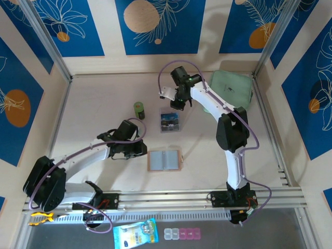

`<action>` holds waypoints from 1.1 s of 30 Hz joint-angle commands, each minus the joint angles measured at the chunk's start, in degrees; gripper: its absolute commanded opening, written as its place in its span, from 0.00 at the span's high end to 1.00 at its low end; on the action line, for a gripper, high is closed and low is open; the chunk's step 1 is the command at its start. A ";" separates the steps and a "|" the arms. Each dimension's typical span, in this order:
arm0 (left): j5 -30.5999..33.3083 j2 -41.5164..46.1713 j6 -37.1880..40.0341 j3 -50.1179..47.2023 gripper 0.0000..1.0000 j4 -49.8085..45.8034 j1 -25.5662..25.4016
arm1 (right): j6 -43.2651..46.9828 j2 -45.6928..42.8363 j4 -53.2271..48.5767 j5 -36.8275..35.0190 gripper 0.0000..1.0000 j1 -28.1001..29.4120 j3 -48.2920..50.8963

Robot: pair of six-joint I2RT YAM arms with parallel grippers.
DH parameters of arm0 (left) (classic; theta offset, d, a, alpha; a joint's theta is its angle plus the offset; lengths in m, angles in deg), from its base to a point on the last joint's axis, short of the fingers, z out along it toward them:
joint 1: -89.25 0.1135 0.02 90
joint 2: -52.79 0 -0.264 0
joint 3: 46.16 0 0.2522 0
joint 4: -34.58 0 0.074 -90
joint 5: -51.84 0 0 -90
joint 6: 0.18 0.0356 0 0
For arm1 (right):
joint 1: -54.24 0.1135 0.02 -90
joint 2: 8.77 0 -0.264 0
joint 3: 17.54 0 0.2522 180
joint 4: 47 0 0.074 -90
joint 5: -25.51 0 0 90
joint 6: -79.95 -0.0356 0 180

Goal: Take the credit cards out of the card holder

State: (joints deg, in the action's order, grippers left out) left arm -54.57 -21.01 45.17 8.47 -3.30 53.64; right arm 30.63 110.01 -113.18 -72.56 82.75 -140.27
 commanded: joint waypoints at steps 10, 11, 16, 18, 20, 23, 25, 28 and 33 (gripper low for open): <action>-4.77 -3.46 -1.33 -2.54 0.88 6.02 0.45 | -37.98 -19.97 17.44 6.53 0.88 10.91 25.26; -5.05 -3.73 -1.24 -2.54 0.89 6.08 0.40 | -40.63 -21.44 18.72 6.63 0.88 11.79 27.46; -6.55 -4.61 -0.98 -3.26 0.90 7.18 0.14 | -54.33 -28.66 24.46 8.17 0.93 15.78 37.48; -6.88 -4.68 -0.89 -3.88 0.91 7.64 0.08 | -60.16 -30.50 25.29 8.81 0.95 16.56 40.28; -6.73 -4.50 -0.95 -4.44 0.92 7.73 0.04 | -65.14 -31.48 24.98 10.72 0.95 17.01 42.22; -7.12 -4.18 -1.80 -5.72 0.95 9.11 -0.02 | -71.93 -31.64 22.64 13.25 0.99 17.37 44.39; -8.52 -4.49 -2.59 -6.54 0.96 10.80 -0.24 | -75.56 -31.50 21.27 15.25 1.00 17.39 45.85; -10.39 -5.29 -3.87 -8.19 0.98 14.08 -0.48 | -78.73 -31.67 23.84 18.38 1.00 18.05 49.39; -10.01 -6.53 -3.30 -8.38 0.99 13.26 -0.48 | -84.12 -31.13 27.41 19.10 1.00 18.75 53.52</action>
State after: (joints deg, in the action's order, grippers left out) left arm -63.22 -26.98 42.14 0.88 8.79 53.46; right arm -47.53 79.20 -88.26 -56.50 101.07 -87.79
